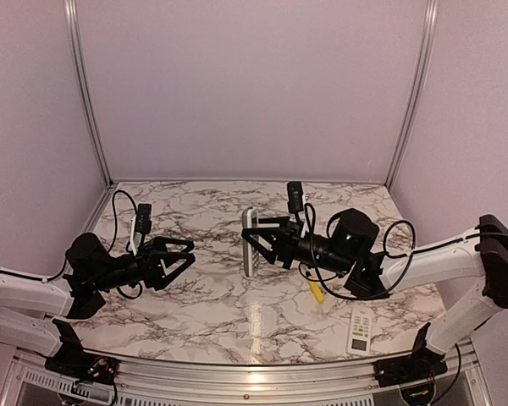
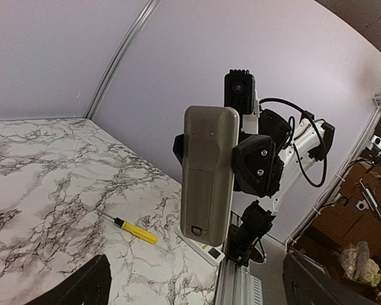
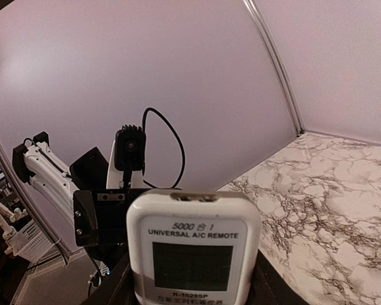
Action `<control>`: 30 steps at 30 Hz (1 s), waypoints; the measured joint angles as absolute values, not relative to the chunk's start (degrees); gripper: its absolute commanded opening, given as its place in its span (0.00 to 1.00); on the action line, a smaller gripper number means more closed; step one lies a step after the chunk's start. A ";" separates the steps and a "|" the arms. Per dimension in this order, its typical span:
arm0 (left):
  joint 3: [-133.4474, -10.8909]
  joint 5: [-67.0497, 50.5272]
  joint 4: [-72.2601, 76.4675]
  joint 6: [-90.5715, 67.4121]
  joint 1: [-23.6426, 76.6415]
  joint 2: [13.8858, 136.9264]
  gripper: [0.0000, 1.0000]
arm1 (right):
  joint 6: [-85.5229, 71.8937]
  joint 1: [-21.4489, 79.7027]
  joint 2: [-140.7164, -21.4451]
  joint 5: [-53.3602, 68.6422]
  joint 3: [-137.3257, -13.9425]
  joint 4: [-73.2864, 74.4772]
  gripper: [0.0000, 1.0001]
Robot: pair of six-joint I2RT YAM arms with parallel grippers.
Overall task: Unload the batteries from the remote control
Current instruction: Pass from the right arm to the left
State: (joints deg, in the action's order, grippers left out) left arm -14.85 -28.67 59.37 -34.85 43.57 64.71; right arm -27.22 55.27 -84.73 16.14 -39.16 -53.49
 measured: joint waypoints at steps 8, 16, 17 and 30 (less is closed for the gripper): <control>-14.85 -31.31 61.60 -36.80 44.73 64.79 0.97 | -30.35 55.99 -86.37 19.40 -39.07 -59.77 0.00; -16.58 -33.30 62.11 -36.60 47.05 68.88 0.95 | -30.11 58.89 -87.57 20.53 -40.12 -60.84 0.00; -16.93 -33.47 62.13 -36.56 47.29 69.28 0.95 | -30.06 59.05 -87.83 20.60 -40.47 -60.86 0.00; -22.72 -37.15 64.84 -35.29 50.61 76.51 0.91 | -29.74 60.27 -89.54 22.39 -44.03 -60.99 0.00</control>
